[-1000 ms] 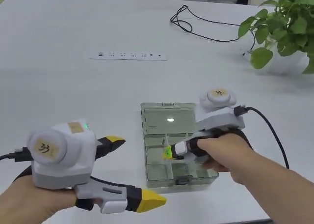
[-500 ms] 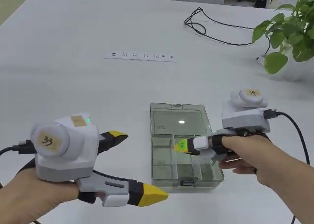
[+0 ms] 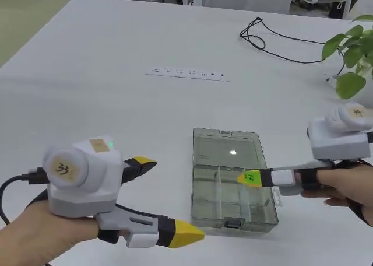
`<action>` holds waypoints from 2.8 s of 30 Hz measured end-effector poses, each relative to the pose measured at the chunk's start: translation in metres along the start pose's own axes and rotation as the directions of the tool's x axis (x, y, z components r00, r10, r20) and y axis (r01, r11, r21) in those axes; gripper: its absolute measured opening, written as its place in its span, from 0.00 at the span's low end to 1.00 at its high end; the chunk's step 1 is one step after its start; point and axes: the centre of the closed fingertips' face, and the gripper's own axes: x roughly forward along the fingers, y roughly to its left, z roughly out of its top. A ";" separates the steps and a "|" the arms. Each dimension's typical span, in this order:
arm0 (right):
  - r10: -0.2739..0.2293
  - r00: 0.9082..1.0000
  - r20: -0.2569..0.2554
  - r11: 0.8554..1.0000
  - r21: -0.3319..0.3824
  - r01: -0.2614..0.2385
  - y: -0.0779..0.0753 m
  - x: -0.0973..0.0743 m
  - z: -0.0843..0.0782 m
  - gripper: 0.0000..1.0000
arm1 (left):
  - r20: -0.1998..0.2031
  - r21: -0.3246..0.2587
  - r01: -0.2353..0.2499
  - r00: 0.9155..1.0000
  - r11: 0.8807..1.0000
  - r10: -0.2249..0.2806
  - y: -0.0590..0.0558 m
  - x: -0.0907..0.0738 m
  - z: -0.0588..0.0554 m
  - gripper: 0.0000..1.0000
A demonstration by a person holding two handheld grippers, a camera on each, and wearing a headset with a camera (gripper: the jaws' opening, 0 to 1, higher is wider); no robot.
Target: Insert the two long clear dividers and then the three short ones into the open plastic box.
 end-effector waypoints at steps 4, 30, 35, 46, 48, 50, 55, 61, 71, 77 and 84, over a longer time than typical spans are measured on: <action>0.005 0.999 -0.037 0.993 -0.115 -0.010 -0.003 -0.011 -0.003 0.27 | 0.007 -0.003 -0.018 1.000 1.000 0.018 0.002 -0.003 0.002 1.00; -0.248 0.906 -0.344 0.783 -0.621 -0.022 -0.103 -0.056 -0.048 0.41 | 0.015 -0.041 -0.043 0.999 0.998 0.044 0.006 -0.005 -0.003 1.00; -0.331 0.863 -0.381 0.711 -0.702 -0.038 -0.120 -0.053 -0.054 0.41 | 0.017 -0.047 -0.045 0.999 0.998 0.046 0.007 -0.005 -0.003 1.00; -0.424 0.795 -0.433 0.618 -0.781 -0.095 -0.155 -0.034 -0.075 0.42 | 0.015 -0.055 -0.041 0.999 0.998 0.042 0.009 -0.003 -0.004 1.00; -0.429 0.791 -0.437 0.614 -0.783 -0.100 -0.163 -0.032 -0.078 0.41 | 0.014 -0.056 -0.041 0.999 0.998 0.042 0.009 -0.003 -0.004 1.00; -0.433 0.784 -0.444 0.614 -0.783 -0.104 -0.165 -0.033 -0.079 0.41 | 0.012 -0.057 -0.040 0.999 0.998 0.041 0.010 -0.002 -0.005 1.00; -0.440 0.777 -0.450 0.605 -0.788 -0.114 -0.169 -0.032 -0.079 0.41 | 0.014 -0.060 -0.036 0.999 0.998 0.037 0.010 -0.001 -0.005 1.00; -0.439 0.772 -0.459 0.602 -0.788 -0.126 -0.166 -0.031 -0.080 0.40 | 0.013 -0.065 -0.034 0.999 0.997 0.035 0.012 -0.001 -0.006 1.00; -0.447 0.769 -0.458 0.593 -0.795 -0.129 -0.165 -0.030 -0.079 0.33 | 0.015 -0.063 -0.028 0.999 0.998 0.029 0.013 0.000 -0.005 1.00; -0.451 0.769 -0.453 0.593 -0.796 -0.121 -0.165 -0.030 -0.079 0.33 | 0.013 -0.060 -0.027 1.000 0.998 0.028 0.011 0.001 -0.005 1.00; -0.444 0.796 -0.410 0.587 -0.805 -0.087 -0.152 -0.035 -0.072 0.32 | 0.014 -0.052 -0.019 1.000 0.998 0.020 0.009 0.001 -0.001 1.00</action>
